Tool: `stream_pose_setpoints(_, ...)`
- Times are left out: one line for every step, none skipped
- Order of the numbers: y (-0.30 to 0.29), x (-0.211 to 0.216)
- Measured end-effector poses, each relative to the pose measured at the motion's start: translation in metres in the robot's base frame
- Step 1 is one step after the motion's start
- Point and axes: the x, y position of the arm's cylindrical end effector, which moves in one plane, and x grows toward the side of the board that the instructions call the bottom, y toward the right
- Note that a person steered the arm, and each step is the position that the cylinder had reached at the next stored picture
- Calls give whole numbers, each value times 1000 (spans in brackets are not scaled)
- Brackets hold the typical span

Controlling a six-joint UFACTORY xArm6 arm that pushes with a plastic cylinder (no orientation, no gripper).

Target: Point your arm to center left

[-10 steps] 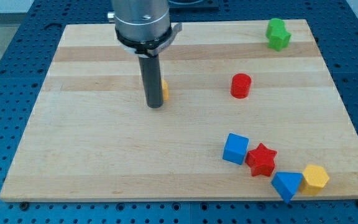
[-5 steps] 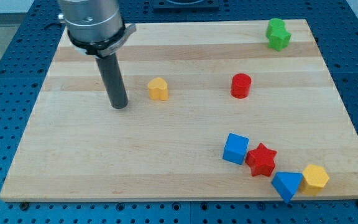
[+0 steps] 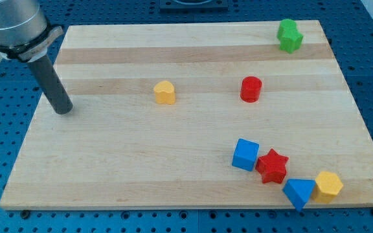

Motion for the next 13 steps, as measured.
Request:
stream_pose_setpoints(-23,0)
stream_pose_setpoints(-48,0)
stream_pose_setpoints(-53,-1)
stream_pose_setpoints(-54,-1)
stream_pose_setpoints(-54,-1)
stream_pose_setpoints(-53,-3)
stream_pose_setpoints(-54,-5)
stream_pose_setpoints(-54,-6)
stream_pose_setpoints(-54,-7)
stream_pose_setpoints(-54,-8)
stream_pose_setpoints(-53,-9)
stream_pose_setpoints(-53,-12)
stream_pose_setpoints(-53,-15)
